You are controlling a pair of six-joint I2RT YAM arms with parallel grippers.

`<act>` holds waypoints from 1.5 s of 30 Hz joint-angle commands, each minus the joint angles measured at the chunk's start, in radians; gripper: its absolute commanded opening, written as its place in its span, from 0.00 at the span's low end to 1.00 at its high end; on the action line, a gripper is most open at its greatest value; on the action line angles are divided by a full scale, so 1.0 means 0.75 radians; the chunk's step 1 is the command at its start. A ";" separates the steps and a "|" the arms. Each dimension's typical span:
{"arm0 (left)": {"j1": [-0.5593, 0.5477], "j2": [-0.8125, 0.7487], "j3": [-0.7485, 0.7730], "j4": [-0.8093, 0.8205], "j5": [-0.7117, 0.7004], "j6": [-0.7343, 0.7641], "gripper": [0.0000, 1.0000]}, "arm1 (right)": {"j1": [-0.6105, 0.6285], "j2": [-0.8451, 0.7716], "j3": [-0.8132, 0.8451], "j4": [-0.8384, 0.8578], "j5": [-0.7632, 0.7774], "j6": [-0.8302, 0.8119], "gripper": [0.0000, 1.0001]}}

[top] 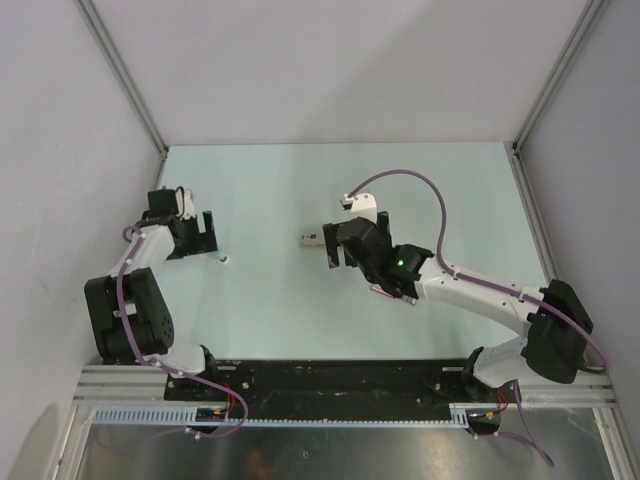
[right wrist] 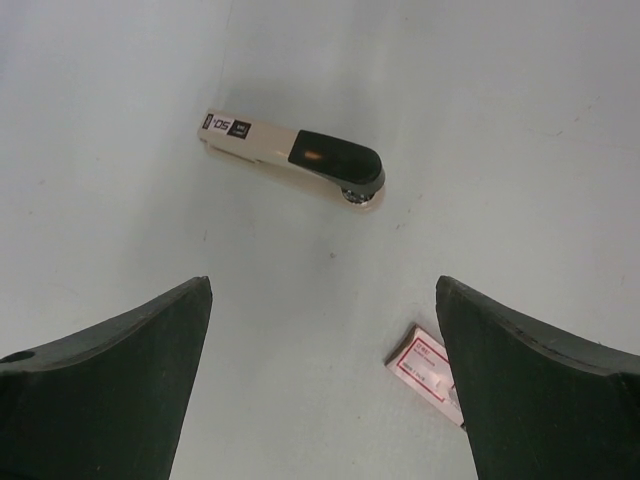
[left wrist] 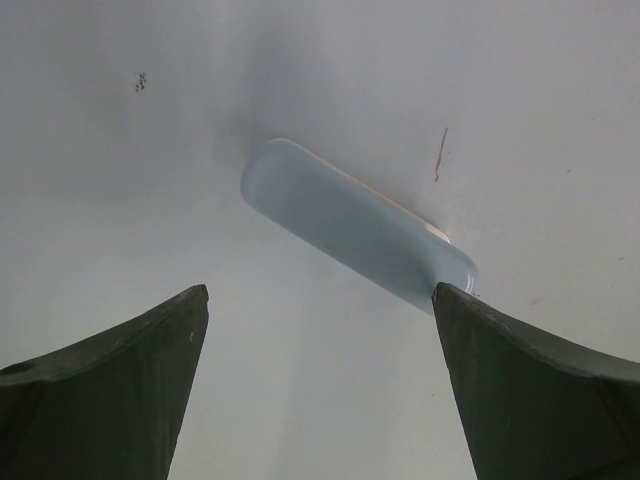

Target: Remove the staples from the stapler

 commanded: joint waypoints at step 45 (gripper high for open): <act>-0.274 0.015 -0.132 0.161 0.195 -0.129 0.23 | 0.032 -0.060 -0.180 0.358 -0.326 -0.072 0.92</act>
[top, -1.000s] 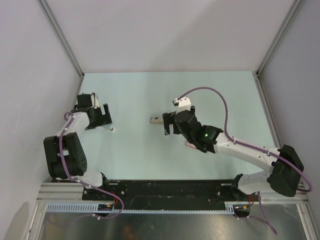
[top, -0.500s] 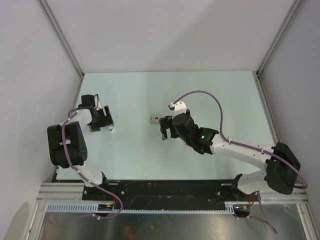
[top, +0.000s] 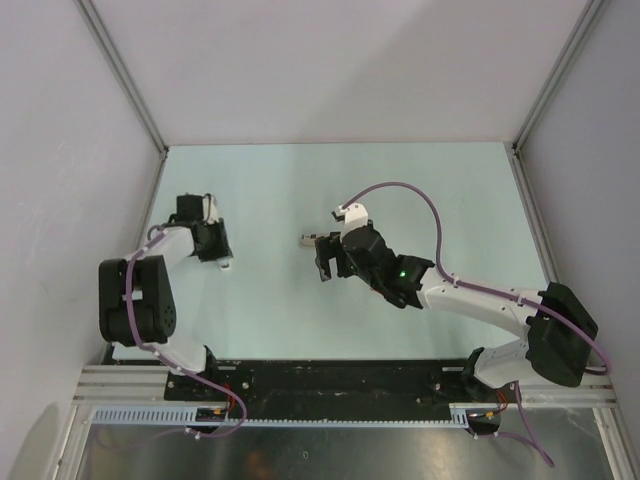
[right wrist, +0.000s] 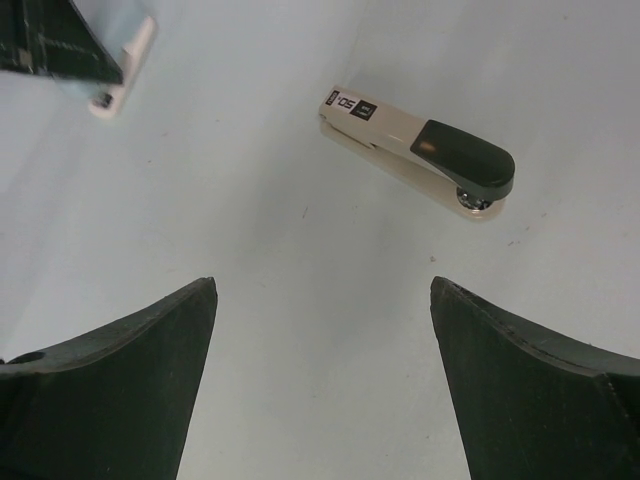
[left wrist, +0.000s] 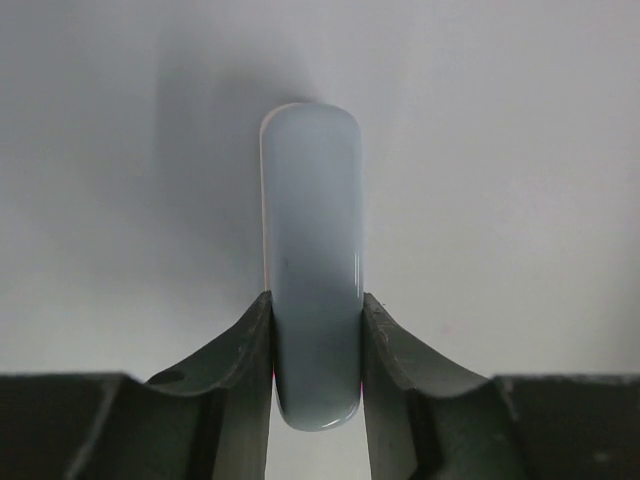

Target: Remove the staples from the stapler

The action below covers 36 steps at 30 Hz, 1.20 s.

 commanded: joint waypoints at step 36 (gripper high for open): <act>-0.506 -0.487 -0.108 -0.093 0.346 0.118 0.99 | -0.014 0.216 0.192 -0.241 0.019 0.374 0.92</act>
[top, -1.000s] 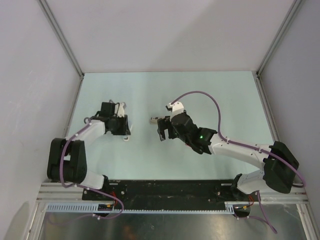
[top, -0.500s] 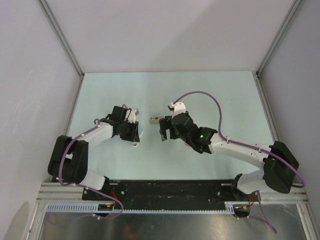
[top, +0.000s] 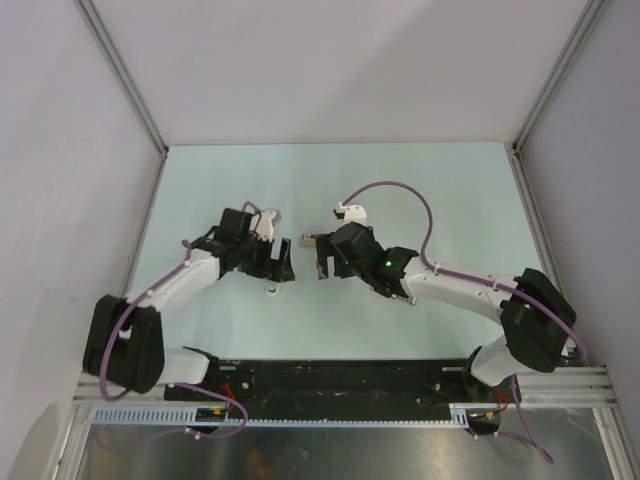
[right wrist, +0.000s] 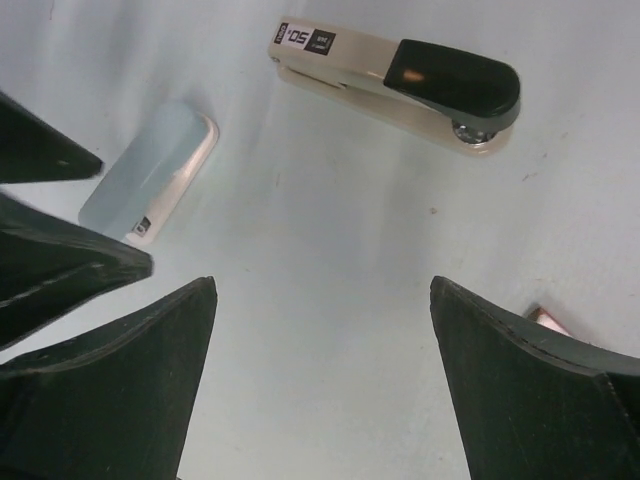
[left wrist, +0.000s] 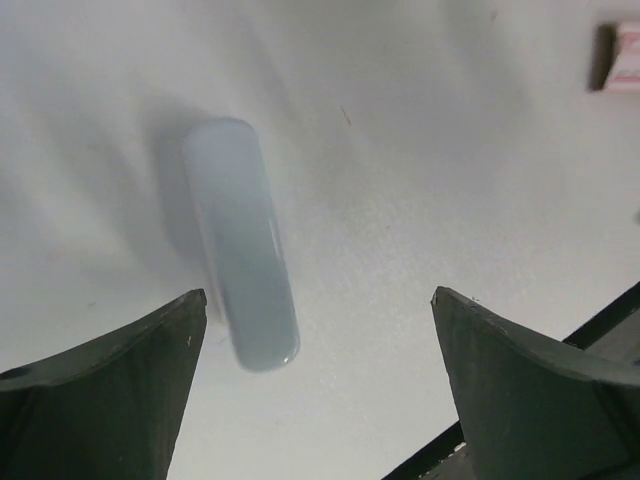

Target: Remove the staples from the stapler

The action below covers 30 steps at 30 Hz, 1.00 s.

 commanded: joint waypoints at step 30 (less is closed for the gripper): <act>0.688 -0.418 0.054 -0.208 -0.304 0.394 1.00 | 0.356 1.010 1.322 -0.851 0.450 0.732 0.77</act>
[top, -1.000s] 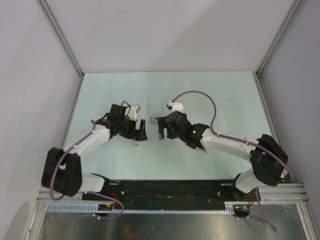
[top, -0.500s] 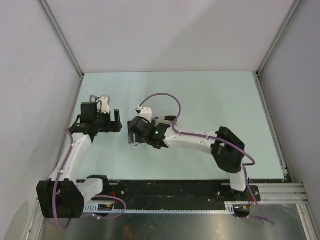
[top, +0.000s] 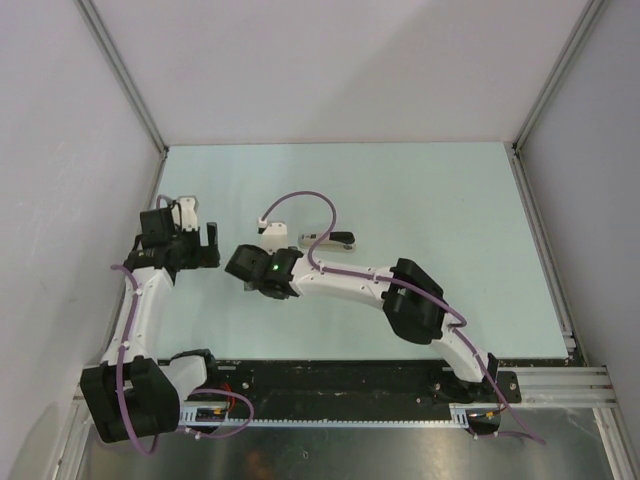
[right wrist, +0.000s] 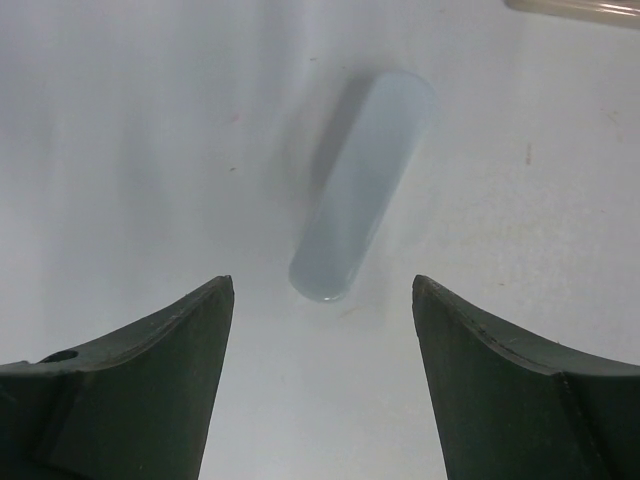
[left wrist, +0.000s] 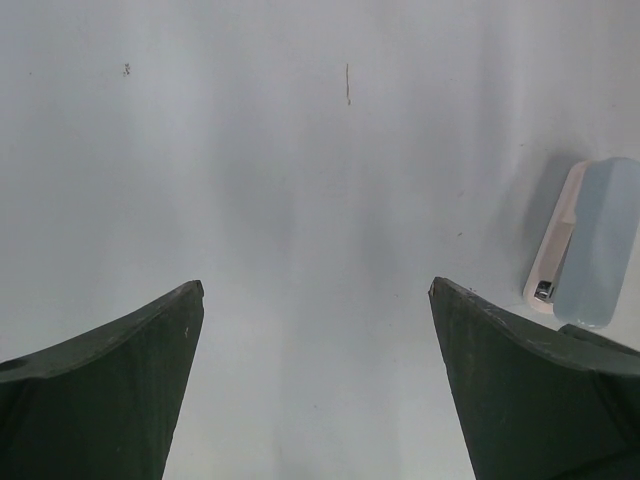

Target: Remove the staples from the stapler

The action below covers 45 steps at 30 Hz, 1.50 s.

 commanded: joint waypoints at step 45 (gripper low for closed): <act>0.012 -0.026 0.086 0.022 -0.142 0.300 0.99 | -0.101 0.055 -0.030 0.047 -0.056 0.121 0.44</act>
